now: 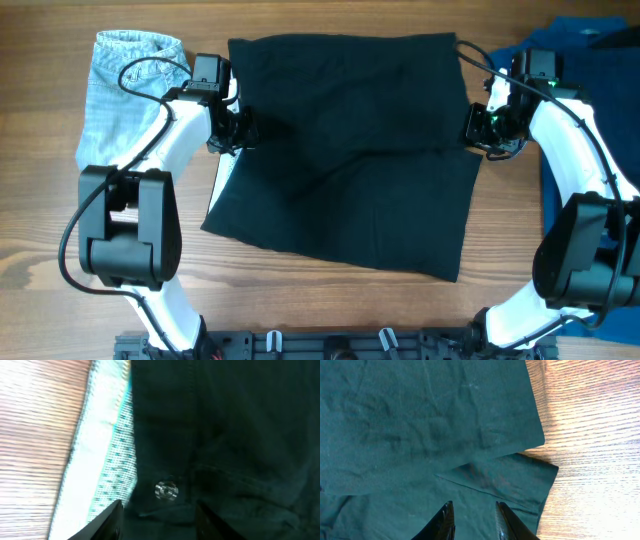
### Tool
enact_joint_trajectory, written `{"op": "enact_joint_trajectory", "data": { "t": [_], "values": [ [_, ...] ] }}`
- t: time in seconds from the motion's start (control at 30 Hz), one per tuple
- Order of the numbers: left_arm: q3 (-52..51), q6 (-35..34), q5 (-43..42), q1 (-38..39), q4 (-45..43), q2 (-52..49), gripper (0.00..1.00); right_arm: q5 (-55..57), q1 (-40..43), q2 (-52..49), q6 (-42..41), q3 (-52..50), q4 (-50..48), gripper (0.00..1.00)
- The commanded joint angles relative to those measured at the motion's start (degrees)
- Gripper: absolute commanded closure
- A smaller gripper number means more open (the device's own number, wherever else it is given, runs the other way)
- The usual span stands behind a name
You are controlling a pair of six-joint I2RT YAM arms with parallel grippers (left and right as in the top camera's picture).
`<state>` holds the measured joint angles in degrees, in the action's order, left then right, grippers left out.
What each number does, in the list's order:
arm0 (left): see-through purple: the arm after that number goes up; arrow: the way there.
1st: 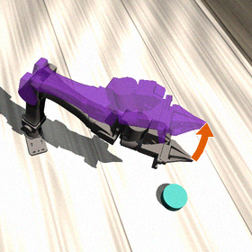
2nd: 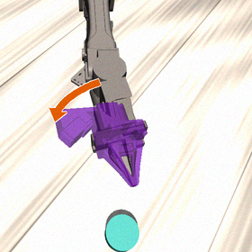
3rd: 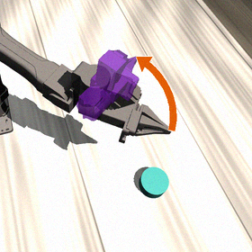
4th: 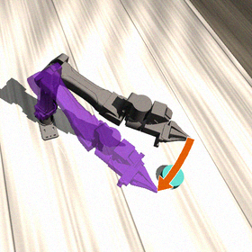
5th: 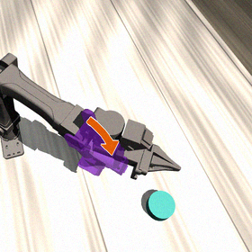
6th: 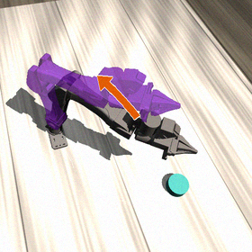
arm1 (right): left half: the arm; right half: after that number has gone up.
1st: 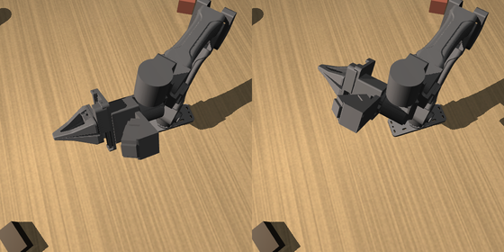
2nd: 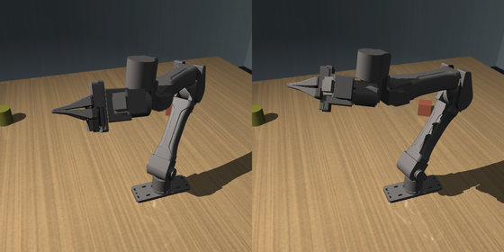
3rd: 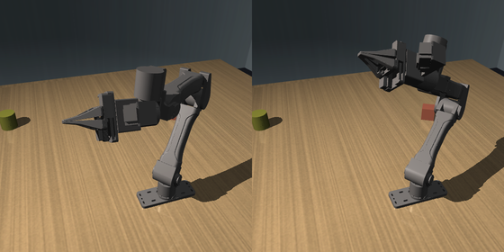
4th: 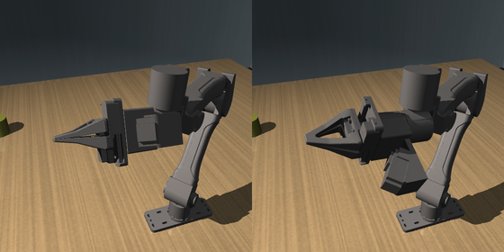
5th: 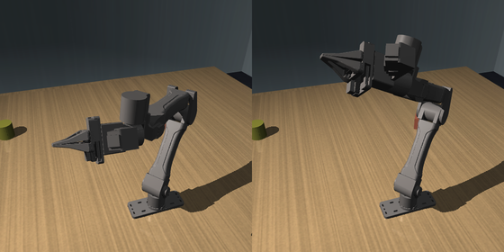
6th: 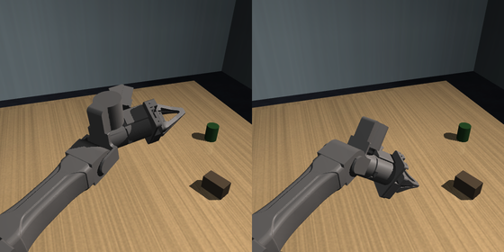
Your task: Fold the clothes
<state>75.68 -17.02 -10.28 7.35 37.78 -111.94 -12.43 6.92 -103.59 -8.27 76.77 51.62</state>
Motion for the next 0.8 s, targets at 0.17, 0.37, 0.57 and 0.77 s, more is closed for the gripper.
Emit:
{"op": "enact_joint_trajectory", "data": {
  "t": [0.17, 0.37, 0.57, 0.77],
  "values": [
    [-0.61, 7.26, 1.73, 0.00, -2.73, 0.31, 0.42, -0.92, 0.02, 0.72, 0.81, 0.42, -0.13, 0.72],
    [-0.70, 7.82, 0.48, 0.00, -5.53, -2.97, 0.40, -0.85, 0.02, 0.72, 0.81, 0.42, -0.13, 0.72],
    [-0.70, 7.82, 0.26, 0.07, -6.29, -3.34, 0.40, 0.35, 0.02, 0.72, 0.76, 0.42, -0.15, 0.72],
    [-0.70, 7.82, -0.81, 0.04, -6.38, -3.54, 0.41, 0.35, 0.02, 0.72, 0.76, 0.42, -0.13, 0.71]
  ]
}}
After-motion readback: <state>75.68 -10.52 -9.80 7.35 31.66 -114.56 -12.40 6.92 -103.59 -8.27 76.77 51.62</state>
